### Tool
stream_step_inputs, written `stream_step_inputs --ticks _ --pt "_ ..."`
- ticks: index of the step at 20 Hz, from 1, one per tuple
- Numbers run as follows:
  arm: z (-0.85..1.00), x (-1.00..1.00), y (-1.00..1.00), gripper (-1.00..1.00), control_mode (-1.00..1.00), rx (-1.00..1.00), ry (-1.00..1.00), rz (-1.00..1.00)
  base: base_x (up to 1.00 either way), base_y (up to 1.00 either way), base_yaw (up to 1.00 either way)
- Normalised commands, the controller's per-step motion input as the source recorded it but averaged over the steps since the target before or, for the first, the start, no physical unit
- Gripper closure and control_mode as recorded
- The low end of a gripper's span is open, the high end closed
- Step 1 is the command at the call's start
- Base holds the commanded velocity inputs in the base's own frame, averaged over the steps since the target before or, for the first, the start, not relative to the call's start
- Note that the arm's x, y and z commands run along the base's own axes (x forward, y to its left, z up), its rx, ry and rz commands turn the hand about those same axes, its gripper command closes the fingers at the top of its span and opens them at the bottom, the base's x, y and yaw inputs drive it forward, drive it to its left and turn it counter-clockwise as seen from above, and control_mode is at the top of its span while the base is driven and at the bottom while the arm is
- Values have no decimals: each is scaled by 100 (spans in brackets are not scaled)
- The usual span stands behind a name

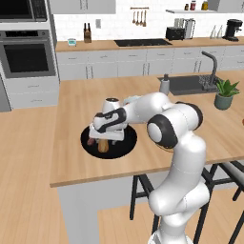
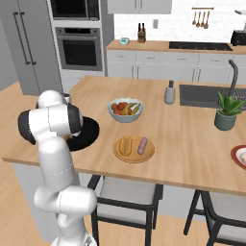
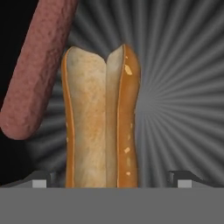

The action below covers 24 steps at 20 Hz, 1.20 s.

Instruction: Place one bun and one sausage from the bowl on each plate.

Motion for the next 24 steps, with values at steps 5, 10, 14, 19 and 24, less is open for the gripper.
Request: stream_step_inputs --ticks 5,10,14,19,24 --pt "-1 0 -14 -100 -100 7 0 0 0 0 0" --pt "-3 0 -8 -100 -100 4 0 0 0 0 0" --pt "-4 0 0 -100 -100 0 0 0 0 0 0" --pt "-5 0 0 -100 -100 0 0 0 0 0 0" --pt "-18 0 0 -100 -100 0 0 0 0 0 0"
